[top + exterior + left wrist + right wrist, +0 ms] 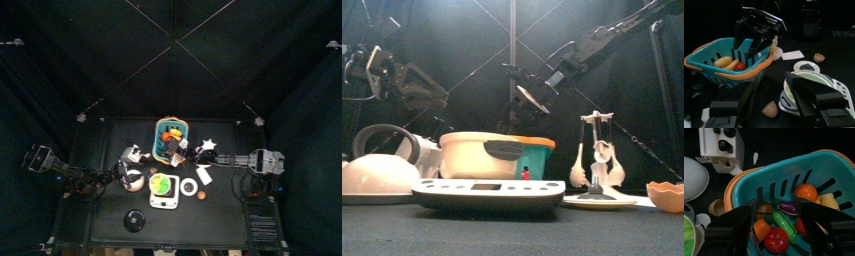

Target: Grab pot

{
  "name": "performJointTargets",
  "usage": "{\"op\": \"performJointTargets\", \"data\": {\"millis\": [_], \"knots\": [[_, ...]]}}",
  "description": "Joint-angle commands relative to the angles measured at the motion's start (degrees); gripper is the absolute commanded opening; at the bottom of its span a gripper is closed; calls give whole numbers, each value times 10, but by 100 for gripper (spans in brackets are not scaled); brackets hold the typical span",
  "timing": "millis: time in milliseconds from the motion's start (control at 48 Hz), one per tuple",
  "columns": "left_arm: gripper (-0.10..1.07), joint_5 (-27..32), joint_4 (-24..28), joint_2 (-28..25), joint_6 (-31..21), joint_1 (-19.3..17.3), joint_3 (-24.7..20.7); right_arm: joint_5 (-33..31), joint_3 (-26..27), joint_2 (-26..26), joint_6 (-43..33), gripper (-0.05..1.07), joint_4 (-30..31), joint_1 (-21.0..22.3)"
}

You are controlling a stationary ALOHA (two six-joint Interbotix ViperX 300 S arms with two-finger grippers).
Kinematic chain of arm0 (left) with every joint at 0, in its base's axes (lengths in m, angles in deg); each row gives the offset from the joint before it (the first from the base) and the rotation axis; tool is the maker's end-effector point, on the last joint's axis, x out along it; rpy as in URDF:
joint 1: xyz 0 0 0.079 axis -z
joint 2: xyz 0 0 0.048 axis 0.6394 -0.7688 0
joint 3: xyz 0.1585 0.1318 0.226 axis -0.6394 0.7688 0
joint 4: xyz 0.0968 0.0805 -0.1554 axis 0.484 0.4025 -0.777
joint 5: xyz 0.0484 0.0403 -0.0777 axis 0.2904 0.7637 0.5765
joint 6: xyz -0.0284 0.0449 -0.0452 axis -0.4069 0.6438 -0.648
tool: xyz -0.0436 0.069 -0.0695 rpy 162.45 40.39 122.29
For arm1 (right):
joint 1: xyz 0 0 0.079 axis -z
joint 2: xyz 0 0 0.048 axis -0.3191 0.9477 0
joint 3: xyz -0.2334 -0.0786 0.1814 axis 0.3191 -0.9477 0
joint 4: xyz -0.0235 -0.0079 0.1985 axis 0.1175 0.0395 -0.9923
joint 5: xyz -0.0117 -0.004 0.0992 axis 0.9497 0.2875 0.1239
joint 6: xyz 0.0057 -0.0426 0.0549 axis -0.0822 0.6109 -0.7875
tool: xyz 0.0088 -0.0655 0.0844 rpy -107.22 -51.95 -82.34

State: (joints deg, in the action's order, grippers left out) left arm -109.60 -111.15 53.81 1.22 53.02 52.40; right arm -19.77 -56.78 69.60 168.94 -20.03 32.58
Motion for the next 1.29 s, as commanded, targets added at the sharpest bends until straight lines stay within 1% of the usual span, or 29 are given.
{"op": "performJointTargets", "data": {"millis": [0, 125, 208, 354, 500, 625, 750, 958, 1271], "knots": [[86, -3, 2, 1, -1, 1, -9, 13, 9, -44, 0, 93, -3, -21], [86, -2, 1, 1, -1, 1, -9, 30, 1, -86, 0, 93, -31, -65], [86, -3, 1, 1, -1, 1, -10, 33, -8, -105, 0, 93, -73, -98], [86, -2, 1, 1, -1, 1, -10, 41, -23, -112, 0, 93, -167, -139], [86, -2, 1, 1, -1, 1, -10, 69, -36, -107, 1, 93, -224, -165], [86, -2, 1, 1, -1, 1, -10, 94, -40, -99, -1, 93, -247, -178], [86, 3, 0, 1, -1, 1, -11, 94, -33, -78, -1, 93, -261, -179], [86, 10, -5, 1, -1, 1, -11, 97, -19, -36, 0, 93, -263, -177], [86, 13, -5, 1, -1, 1, -11, 98, -2, 0, -1, 93, -262, -175]]}}
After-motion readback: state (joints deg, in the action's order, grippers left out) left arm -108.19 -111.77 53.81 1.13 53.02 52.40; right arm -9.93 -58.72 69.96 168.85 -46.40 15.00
